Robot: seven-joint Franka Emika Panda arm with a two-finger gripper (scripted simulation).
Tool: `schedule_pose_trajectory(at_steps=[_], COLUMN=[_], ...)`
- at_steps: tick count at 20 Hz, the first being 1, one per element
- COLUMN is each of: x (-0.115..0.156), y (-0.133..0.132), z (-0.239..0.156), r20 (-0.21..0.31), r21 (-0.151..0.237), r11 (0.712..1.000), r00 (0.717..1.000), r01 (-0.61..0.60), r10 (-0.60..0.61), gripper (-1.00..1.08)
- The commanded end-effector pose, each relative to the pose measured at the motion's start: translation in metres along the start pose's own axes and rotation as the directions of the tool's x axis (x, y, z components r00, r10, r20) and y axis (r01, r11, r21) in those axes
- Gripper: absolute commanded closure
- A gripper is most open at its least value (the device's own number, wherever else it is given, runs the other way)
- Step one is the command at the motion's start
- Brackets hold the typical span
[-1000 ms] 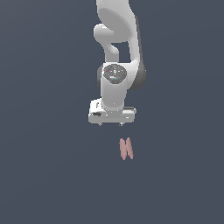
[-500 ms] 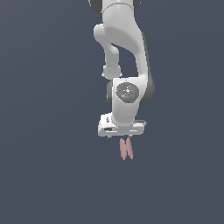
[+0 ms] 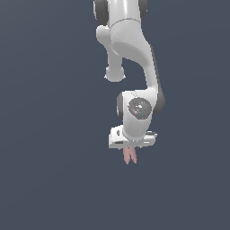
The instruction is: Pick up the object and move it to a goal position.
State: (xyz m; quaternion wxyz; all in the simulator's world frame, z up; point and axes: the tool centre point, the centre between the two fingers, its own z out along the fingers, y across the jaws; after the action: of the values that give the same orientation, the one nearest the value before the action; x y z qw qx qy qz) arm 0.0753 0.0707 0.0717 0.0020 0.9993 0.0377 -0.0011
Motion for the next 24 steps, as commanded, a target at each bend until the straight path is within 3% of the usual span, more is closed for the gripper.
schedule_pose_trajectory(at_steps=[1,23,24], x=[0.003,0.004,0.004], y=[-0.003,-0.005,-0.005], z=[0.003,0.055,0.055], r20=[-0.002,-0.002,-0.002], r21=[0.003,0.004,0.004], r11=[1.000,1.000,1.000], r00=[1.000,1.000,1.000], r01=[0.000,0.001,0.001], r10=[0.000,-0.001,-0.001], gripper=[-0.92,-0.92,1.08])
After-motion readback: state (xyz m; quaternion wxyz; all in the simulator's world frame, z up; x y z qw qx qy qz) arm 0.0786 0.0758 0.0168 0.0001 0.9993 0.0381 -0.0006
